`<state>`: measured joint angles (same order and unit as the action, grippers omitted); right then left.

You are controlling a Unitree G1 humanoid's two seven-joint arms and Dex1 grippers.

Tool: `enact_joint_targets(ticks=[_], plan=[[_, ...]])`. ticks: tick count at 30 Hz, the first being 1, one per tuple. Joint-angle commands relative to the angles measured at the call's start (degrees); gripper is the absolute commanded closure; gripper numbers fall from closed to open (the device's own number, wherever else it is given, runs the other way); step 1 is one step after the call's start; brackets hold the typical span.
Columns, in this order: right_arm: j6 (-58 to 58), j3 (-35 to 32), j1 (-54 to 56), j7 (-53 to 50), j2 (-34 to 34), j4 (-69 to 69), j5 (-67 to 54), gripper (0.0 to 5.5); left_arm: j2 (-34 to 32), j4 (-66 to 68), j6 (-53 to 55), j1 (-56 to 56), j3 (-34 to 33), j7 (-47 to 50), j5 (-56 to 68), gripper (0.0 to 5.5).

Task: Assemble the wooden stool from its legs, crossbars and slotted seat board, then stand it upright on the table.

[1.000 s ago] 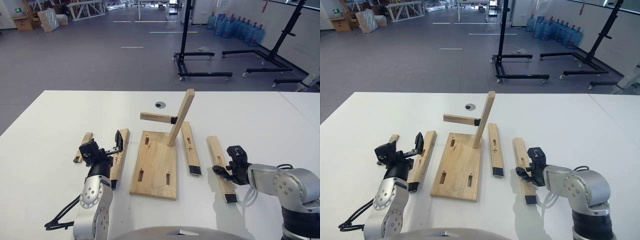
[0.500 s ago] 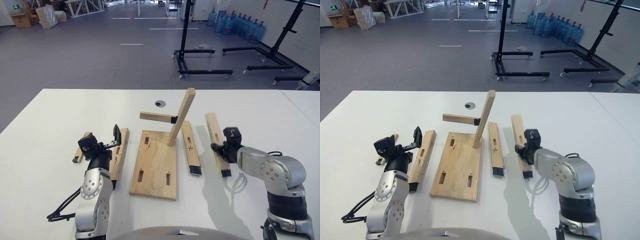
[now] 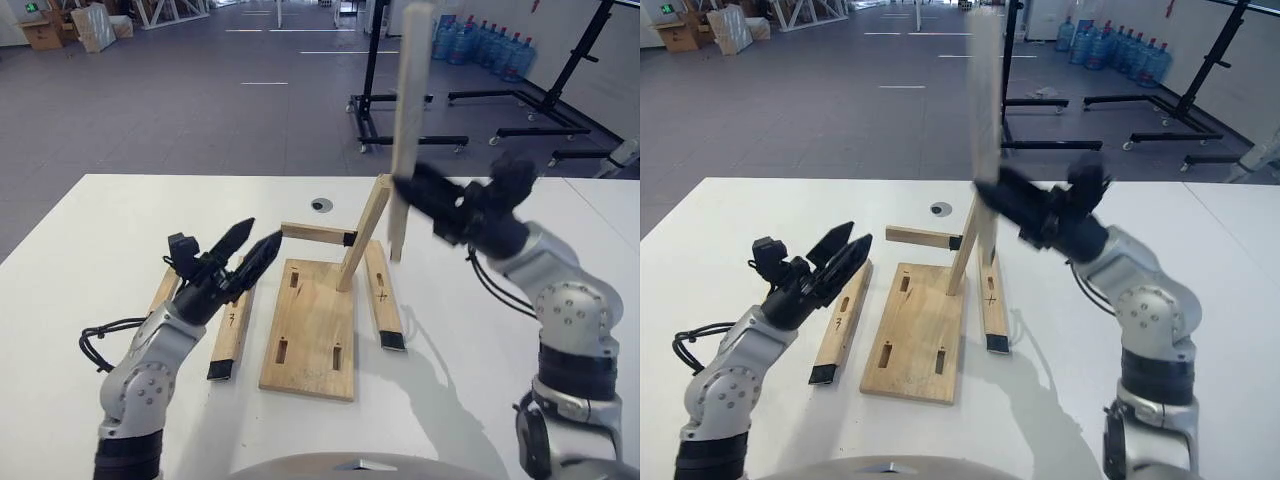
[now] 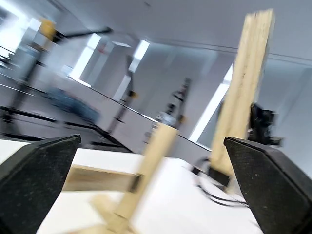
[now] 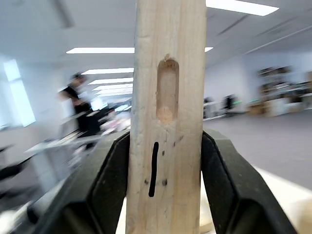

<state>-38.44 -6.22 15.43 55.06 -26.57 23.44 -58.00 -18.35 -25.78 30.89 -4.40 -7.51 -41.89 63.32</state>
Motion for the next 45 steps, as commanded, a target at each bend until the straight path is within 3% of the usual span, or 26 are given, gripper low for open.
enact_joint_targets(ticks=[1, 5, 11, 32, 40, 45], plan=[[2.47, 8.29, -0.45, 5.65, 2.02, -2.65, 4.64, 3.46, -2.49, -2.23, 5.66, -0.12, 0.4, -3.34, 8.6, 0.1], [6.59, 14.84, 0.14, 10.83, 3.27, -8.02, 11.07, 3.46, -2.11, -1.9, 7.11, 0.88, 2.1, -3.14, 9.32, 0.1], [8.67, 18.24, 0.7, 13.54, 4.66, -11.97, 15.02, 3.46, -2.19, -2.23, 6.4, 0.59, 3.82, -3.26, 6.9, 0.1], [14.21, 19.76, 2.0, 19.59, 1.05, -19.09, 24.8, 3.47, -0.29, -0.39, 1.85, -2.08, 5.32, -7.91, 0.21, 3.01], [10.49, 19.17, 2.92, 20.31, 0.53, -20.81, 24.01, 3.47, 0.69, 0.18, -0.78, -3.04, 5.47, -11.14, -1.47, 3.2], [8.13, 19.82, 2.97, 20.03, -0.76, -21.4, 24.92, 2.44, 0.25, 1.86, -3.18, -2.19, 3.23, -11.82, -3.51, 3.29]])
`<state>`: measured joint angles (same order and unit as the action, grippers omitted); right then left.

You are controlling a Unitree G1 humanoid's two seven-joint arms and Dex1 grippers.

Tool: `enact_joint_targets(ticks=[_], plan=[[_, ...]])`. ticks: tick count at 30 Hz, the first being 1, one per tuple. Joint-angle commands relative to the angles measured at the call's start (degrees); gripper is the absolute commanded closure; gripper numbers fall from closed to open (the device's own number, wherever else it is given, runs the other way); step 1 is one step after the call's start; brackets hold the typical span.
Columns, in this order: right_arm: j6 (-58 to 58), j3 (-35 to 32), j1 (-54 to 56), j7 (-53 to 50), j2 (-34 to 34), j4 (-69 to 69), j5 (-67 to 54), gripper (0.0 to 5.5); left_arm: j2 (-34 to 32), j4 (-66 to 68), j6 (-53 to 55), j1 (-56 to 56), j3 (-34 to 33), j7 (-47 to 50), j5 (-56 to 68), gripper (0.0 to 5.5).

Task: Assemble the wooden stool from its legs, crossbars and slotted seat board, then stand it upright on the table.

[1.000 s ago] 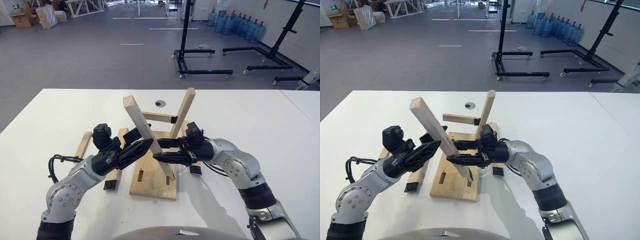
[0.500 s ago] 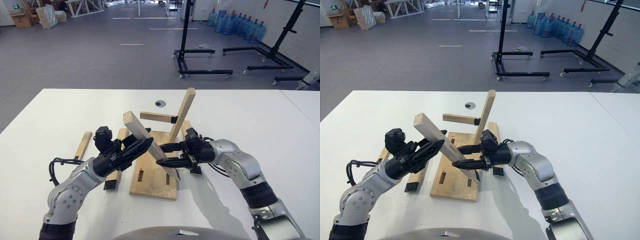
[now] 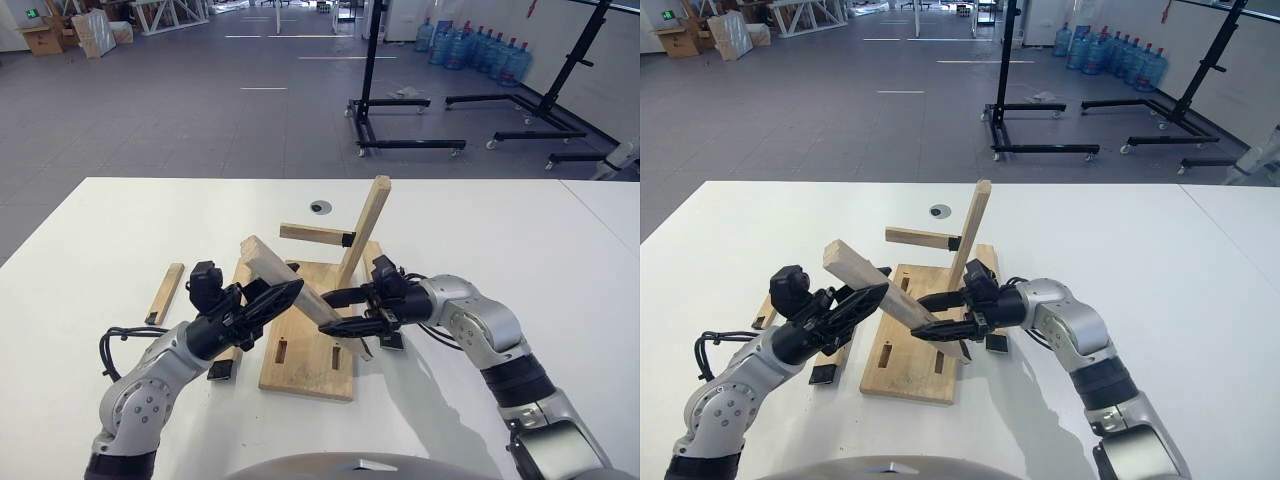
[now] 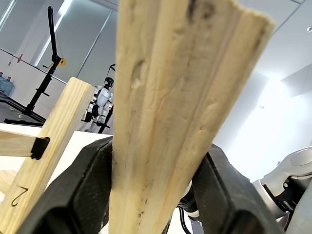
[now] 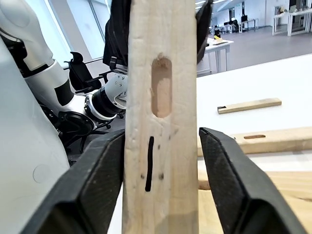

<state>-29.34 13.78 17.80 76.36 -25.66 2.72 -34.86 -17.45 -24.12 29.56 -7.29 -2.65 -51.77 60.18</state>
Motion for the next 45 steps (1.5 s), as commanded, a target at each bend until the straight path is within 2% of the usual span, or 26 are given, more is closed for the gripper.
enact_joint_targets(ticks=[1, 6, 10, 14, 17, 22, 26, 30, 35, 38, 43, 45], plan=[[-0.51, 0.17, 0.36, -1.32, -2.12, -0.85, 2.71, 2.33, -1.64, 0.96, -2.22, 1.52, -3.58, -2.09, -0.08, 3.31], [7.3, 2.82, 0.1, -4.64, -2.24, -4.77, 11.9, 1.62, -9.36, 4.34, -2.22, 7.47, -14.63, -3.16, 2.4, 3.46], [15.2, 4.85, 1.07, -9.92, 0.4, -5.77, 19.05, 1.62, -13.79, 6.23, -2.5, 9.12, -18.26, -4.81, 0.75, 3.46], [25.99, 8.55, 3.6, -15.54, 3.7, -7.65, 28.09, 1.62, -14.98, 6.93, -2.99, 9.57, -18.3, -5.41, -1.33, 3.46], [37.62, 12.32, 6.93, -18.93, 4.58, -14.62, 36.86, 1.62, -15.19, 6.75, -3.21, 9.28, -18.39, -5.45, -2.45, 3.46], [46.29, 17.53, 8.68, -14.78, 1.27, -22.58, 43.54, 1.62, -15.0, 5.2, -3.24, 7.78, -18.85, -4.81, -3.1, 3.46], [48.36, 20.78, 8.27, -7.61, -4.74, -23.1, 45.41, 1.62, -14.77, 4.12, -3.3, 5.98, -19.44, -4.28, -2.81, 3.46], [52.42, 22.77, 8.43, -5.03, -8.91, -22.53, 47.35, 1.62, -14.83, 4.63, -3.56, 6.09, -18.99, -4.23, -3.38, 3.46], [54.72, 22.21, 10.04, -8.4, -8.55, -23.16, 47.41, 1.62, -13.95, 5.54, -4.52, 7.34, -17.6, -4.02, -4.76, 3.46], [52.44, 20.53, 9.51, -5.82, -9.47, -22.37, 42.36, 1.62, -13.55, 5.19, -4.92, 6.4, -17.48, -4.04, -5.2, 3.46], [62.17, 21.72, 14.31, -5.79, -10.42, -35.24, 46.1, 1.62, -13.18, 3.37, -5.03, 5.13, -18.05, -2.69, -5.13, 3.46], [65.18, 22.1, 14.81, -3.76, -11.45, -35.74, 45.43, 1.62, -11.8, 1.47, -5.79, 4.21, -17.2, -1.31, -5.66, 3.46]])
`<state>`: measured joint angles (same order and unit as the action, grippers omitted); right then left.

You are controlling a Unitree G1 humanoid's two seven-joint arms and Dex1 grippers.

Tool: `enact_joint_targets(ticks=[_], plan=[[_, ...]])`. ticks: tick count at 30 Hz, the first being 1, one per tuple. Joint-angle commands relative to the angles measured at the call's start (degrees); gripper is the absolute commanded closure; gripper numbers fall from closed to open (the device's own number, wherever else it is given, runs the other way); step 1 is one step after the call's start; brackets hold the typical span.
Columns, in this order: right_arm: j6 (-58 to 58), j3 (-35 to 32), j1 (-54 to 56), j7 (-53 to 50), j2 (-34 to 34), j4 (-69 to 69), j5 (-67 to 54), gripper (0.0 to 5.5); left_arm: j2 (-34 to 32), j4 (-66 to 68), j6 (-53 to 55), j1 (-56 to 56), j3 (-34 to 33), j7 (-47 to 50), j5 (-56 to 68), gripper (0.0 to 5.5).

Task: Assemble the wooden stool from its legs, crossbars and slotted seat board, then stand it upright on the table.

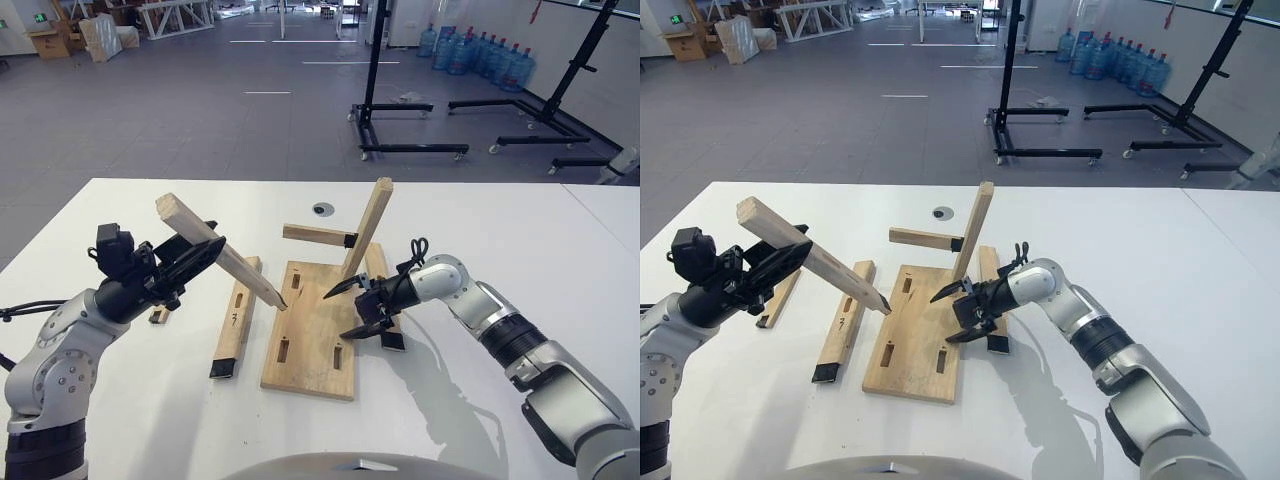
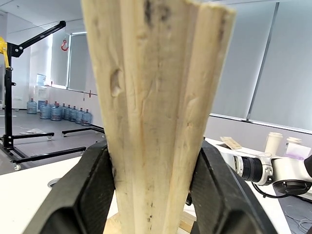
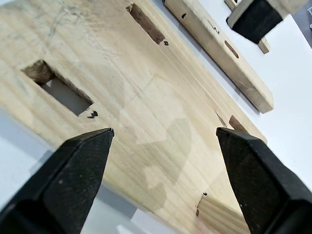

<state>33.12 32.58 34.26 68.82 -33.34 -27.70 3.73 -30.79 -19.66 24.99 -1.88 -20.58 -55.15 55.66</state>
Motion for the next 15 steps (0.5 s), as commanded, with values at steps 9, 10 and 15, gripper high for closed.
enact_joint_targets(ticks=[9, 10, 15], plan=[[11.64, 6.98, -6.5, 7.87, -12.42, 4.76, 8.23, 1.62, 6.15, -7.16, -4.88, -6.83, 2.76, 4.51, -3.15, 3.46], [12.55, 7.41, -5.23, 8.01, -12.04, 3.83, 8.7, 1.62, 6.19, -6.98, -5.08, -6.79, 2.84, 4.52, -3.21, 3.46], [13.63, 5.59, 6.08, 4.65, -1.39, -7.25, 5.16, 1.62, 5.86, -4.93, -5.56, -5.05, 3.48, 3.91, -3.49, 3.46]])
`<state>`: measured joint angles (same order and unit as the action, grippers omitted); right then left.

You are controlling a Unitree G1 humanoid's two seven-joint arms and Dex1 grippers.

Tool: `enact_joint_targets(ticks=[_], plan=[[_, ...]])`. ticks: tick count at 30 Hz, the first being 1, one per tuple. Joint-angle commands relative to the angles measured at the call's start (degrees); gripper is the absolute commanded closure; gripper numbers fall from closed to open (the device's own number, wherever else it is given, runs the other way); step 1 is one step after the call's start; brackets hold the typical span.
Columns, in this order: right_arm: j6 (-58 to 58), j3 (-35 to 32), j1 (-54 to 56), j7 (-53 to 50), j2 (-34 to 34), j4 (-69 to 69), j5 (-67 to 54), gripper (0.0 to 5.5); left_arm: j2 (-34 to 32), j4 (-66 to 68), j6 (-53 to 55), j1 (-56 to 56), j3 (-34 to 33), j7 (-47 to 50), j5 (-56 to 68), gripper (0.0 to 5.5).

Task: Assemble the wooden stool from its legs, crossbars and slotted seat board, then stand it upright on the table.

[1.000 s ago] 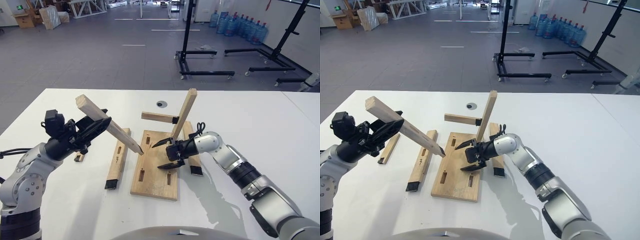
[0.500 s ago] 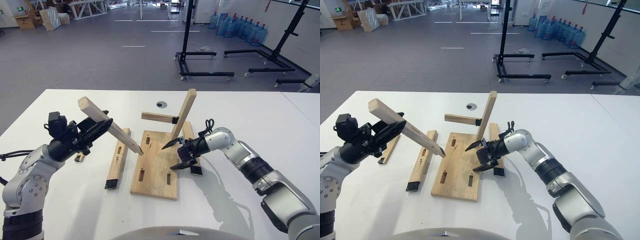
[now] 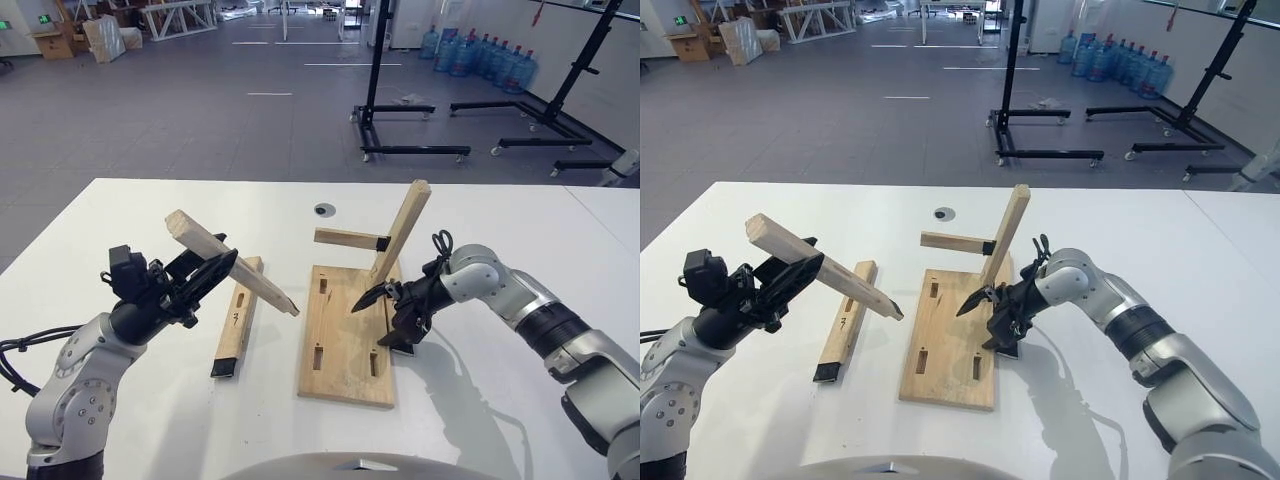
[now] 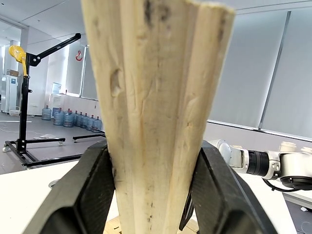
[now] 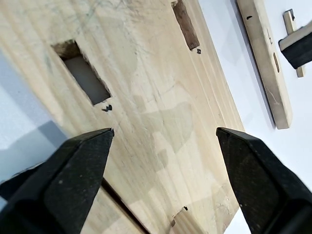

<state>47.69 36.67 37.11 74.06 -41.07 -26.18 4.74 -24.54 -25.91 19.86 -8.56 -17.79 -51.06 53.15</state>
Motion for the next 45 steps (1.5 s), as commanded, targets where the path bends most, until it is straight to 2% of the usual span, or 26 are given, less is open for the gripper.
enact_joint_targets(ticks=[1, 4, 6, 10, 13, 16, 17, 20, 23, 26, 30, 34, 38, 45], plan=[[-1.74, 0.59, 4.95, -0.92, 8.3, -10.7, 3.09, 1.62, -0.61, 1.78, -0.5, 1.97, 0.7, -0.42, -0.95, 3.46], [-7.89, -2.88, 6.77, 1.53, 10.03, -10.26, -2.53, 1.62, -1.29, 2.36, -0.33, 2.61, 0.31, -0.92, -0.4, 3.46], [-14.39, -5.33, 4.41, 4.18, 7.6, -3.63, -7.22, 1.62, -1.8, 2.64, -0.05, 2.89, -0.23, -1.08, 0.02, 3.46], [-24.68, -10.07, -7.76, 7.7, -3.14, 15.48, -14.58, 1.62, -3.11, 3.38, 0.57, 3.26, -1.55, -1.17, 0.67, 3.46], [-26.17, -14.2, -12.27, 6.73, -7.34, 13.22, -14.19, 1.62, -3.89, 3.84, 1.17, 4.28, -1.45, -1.37, 0.86, 3.46], [-26.45, -18.41, -12.52, 1.1, -4.64, 0.77, -13.22, 1.62, -4.39, 4.21, 1.83, 4.95, -1.0, -1.72, 0.91, 3.46], [-28.39, -19.13, -13.39, -2.33, -2.42, 1.18, -13.01, 1.62, -4.52, 4.33, 1.91, 5.15, -0.76, -1.82, 0.54, 3.46], [-36.61, -18.82, -16.8, -12.1, 3.35, 9.28, -10.64, 1.62, -4.73, 5.06, 1.56, 6.03, 0.21, -1.54, -1.5, 3.46], [-53.14, -18.55, -20.11, -18.54, 7.48, 22.46, -12.16, 1.62, -4.61, 5.47, 1.04, 6.89, 1.23, -1.38, -3.12, 3.46], [-65.19, -16.85, -23.16, -22.34, 8.38, 36.79, -10.96, 1.62, -4.15, 4.23, 0.97, 6.02, 1.1, -0.87, -3.18, 3.46], [-71.93, -14.09, -23.72, -26.72, 8.72, 42.53, -5.79, 1.62, -4.08, 2.75, 1.3, 4.58, 1.34, -0.11, -3.03, 3.46], [-66.69, -7.94, -23.11, -25.65, 6.26, 38.03, 1.69, 1.62, -4.44, 2.67, 1.86, 4.57, 1.55, 0.0, -2.56, 3.46], [-55.27, -2.1, -21.84, -19.33, 0.62, 33.13, 8.2, 1.62, -4.91, 3.5, 2.1, 5.39, 1.68, -0.43, -2.54, 3.46], [-39.52, -2.15, -20.19, -11.41, -9.56, 31.08, 10.91, 1.62, -5.18, 4.46, 1.67, 5.67, 1.19, -1.3, -2.8, 3.46]])
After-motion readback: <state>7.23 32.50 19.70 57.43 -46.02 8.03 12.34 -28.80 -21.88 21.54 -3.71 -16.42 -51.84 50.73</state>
